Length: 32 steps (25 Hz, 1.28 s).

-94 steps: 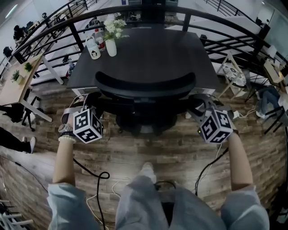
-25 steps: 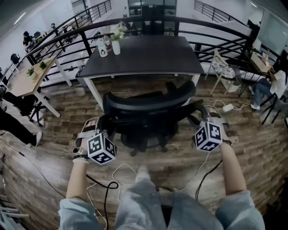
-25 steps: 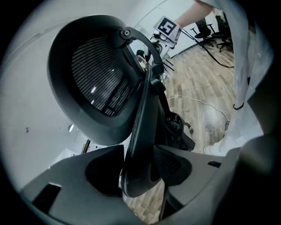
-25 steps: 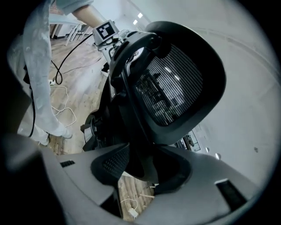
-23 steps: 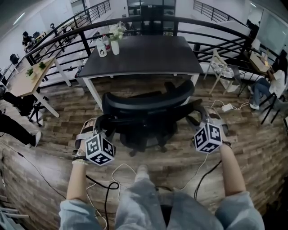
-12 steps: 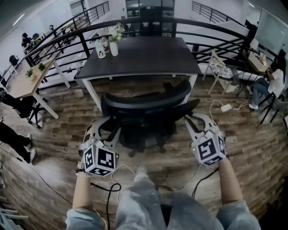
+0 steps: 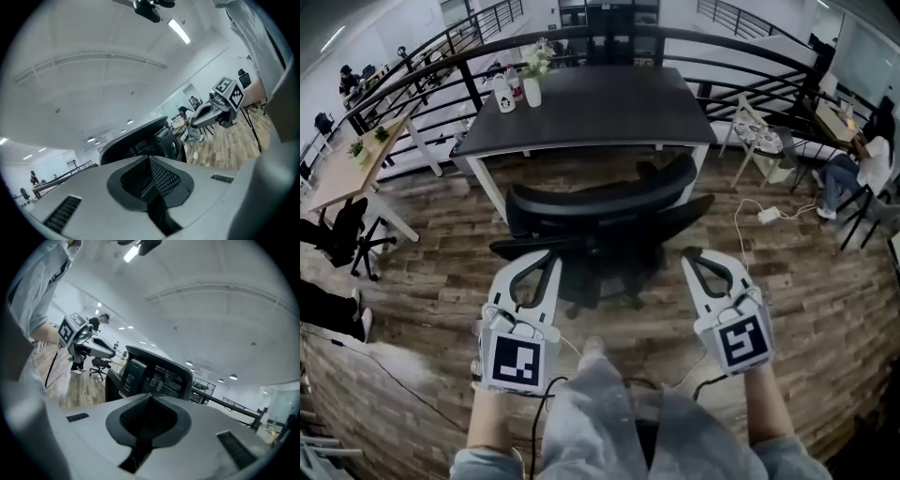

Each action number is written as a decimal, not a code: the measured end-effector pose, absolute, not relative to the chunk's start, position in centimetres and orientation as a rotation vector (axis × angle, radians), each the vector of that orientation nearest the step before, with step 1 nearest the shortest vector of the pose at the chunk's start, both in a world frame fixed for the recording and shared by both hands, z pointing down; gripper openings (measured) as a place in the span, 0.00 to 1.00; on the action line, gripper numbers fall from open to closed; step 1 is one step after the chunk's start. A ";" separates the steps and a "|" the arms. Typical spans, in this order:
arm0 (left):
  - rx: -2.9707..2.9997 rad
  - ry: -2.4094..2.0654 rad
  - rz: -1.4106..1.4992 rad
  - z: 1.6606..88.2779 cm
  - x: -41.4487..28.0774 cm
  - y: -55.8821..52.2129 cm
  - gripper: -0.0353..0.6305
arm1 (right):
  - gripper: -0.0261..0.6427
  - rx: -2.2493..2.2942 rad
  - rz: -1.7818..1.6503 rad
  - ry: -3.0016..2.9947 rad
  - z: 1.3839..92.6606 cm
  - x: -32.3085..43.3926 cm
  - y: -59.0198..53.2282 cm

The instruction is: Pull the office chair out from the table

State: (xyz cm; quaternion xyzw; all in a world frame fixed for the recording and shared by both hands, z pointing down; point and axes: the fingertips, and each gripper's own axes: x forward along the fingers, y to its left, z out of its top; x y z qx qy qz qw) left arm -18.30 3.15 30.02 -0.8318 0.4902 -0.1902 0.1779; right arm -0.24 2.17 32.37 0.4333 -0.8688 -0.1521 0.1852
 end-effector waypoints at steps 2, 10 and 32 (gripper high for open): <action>-2.371 1.387 -0.515 29.9 -17.8 3.7 0.06 | 0.04 1.227 -0.409 -2.461 32.4 -0.7 3.0; -2.461 1.349 -0.457 30.6 -14.9 5.1 0.06 | 0.04 1.313 -0.319 -2.495 32.9 -0.2 4.0; -2.531 1.301 -0.487 32.0 -13.6 5.1 0.06 | 0.04 1.298 -0.253 -2.507 34.1 -0.9 4.1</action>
